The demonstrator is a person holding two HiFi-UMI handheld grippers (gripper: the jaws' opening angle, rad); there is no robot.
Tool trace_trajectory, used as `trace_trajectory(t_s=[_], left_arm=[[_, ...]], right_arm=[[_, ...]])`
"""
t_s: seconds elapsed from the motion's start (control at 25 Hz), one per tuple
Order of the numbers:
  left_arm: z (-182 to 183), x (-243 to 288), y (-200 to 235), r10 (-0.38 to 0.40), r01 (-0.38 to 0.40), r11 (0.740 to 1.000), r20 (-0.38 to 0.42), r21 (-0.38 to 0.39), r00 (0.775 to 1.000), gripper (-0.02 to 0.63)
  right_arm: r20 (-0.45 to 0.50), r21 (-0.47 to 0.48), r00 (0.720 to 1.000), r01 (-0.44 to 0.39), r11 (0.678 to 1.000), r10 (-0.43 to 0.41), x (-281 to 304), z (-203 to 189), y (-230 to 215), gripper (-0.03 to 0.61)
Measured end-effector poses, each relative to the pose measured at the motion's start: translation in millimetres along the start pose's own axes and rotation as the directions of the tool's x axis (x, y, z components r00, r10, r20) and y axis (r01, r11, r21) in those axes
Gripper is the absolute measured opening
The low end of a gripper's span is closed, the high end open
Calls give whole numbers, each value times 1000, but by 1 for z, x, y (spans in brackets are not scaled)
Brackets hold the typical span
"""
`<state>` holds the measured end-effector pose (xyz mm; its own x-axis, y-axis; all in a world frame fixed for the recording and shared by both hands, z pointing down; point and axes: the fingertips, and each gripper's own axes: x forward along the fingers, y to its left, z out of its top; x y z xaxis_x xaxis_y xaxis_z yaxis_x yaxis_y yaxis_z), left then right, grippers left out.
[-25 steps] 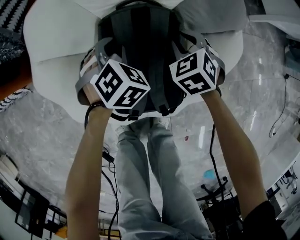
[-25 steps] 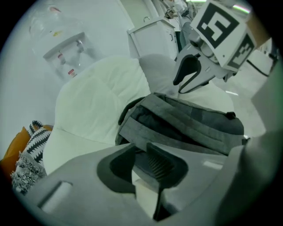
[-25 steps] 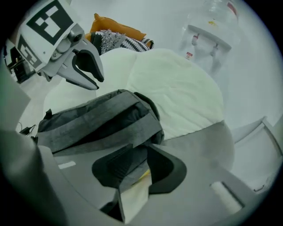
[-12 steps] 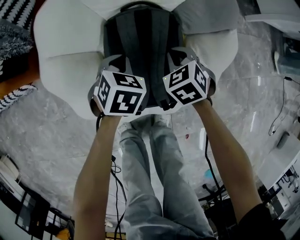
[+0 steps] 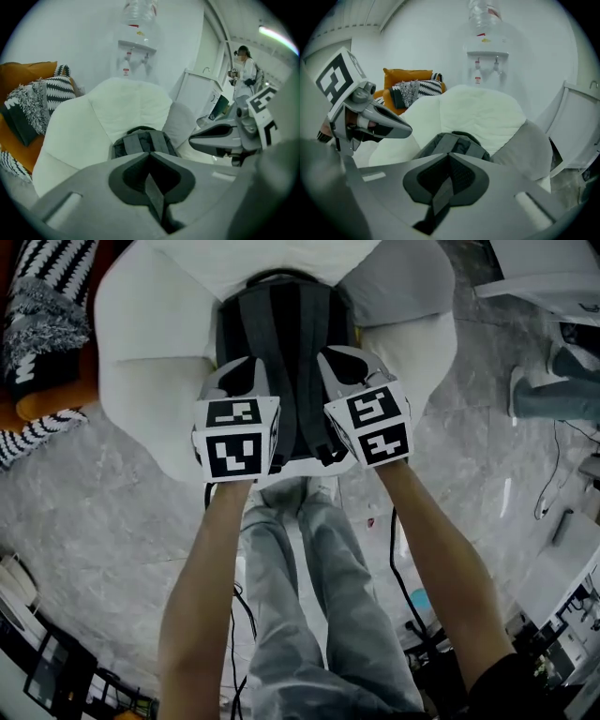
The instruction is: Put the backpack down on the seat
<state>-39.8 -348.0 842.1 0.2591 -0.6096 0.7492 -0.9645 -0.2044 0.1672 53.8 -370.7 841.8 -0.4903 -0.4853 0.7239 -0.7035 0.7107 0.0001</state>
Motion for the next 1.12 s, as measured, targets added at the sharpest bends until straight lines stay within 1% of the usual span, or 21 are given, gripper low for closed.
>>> trace_trajectory(t_s=[0.12, 0.24, 0.36, 0.44, 0.56, 0.72, 0.84, 0.92, 1.04, 1.12], left_arm=[[8, -13, -1, 21, -21, 1000, 10, -7, 1000, 0], [24, -33, -11, 0, 3, 999, 58, -44, 998, 0], [38, -57, -17, 17, -14, 999, 72, -50, 997, 0], [49, -72, -18, 35, -30, 998, 91, -64, 995, 0], [70, -92, -24, 42, -32, 997, 138, -74, 990, 0], [95, -121, -32, 44, -35, 998, 182, -52, 982, 0], [112, -151, -41, 48, -42, 998, 193, -37, 980, 0], [126, -171, -49, 56, -54, 998, 201, -13, 978, 0], [149, -205, -65, 42, -47, 999, 244, 13, 969, 0], [163, -229, -75, 39, -48, 999, 272, 26, 961, 0]], right_arm=[[29, -1, 1000, -7, 1000, 7, -12, 11, 9, 8], [64, 8, 998, -1, 1000, 0, -32, 25, 14, 8], [93, 17, 996, -3, 1000, 1, -54, 41, 19, 8], [115, 9, 993, -1, 1000, 0, -67, 56, 20, 8], [155, 11, 988, 8, 1000, -10, -87, 80, 18, 8], [203, 39, 979, 28, 999, -35, -117, 108, 17, 8], [238, 62, 970, 36, 997, -50, -150, 129, 20, 8], [276, 70, 959, 49, 996, -66, -175, 147, 17, 8], [318, 87, 943, 69, 994, -93, -212, 167, 14, 8], [339, 85, 936, 66, 994, -91, -235, 178, 15, 8]])
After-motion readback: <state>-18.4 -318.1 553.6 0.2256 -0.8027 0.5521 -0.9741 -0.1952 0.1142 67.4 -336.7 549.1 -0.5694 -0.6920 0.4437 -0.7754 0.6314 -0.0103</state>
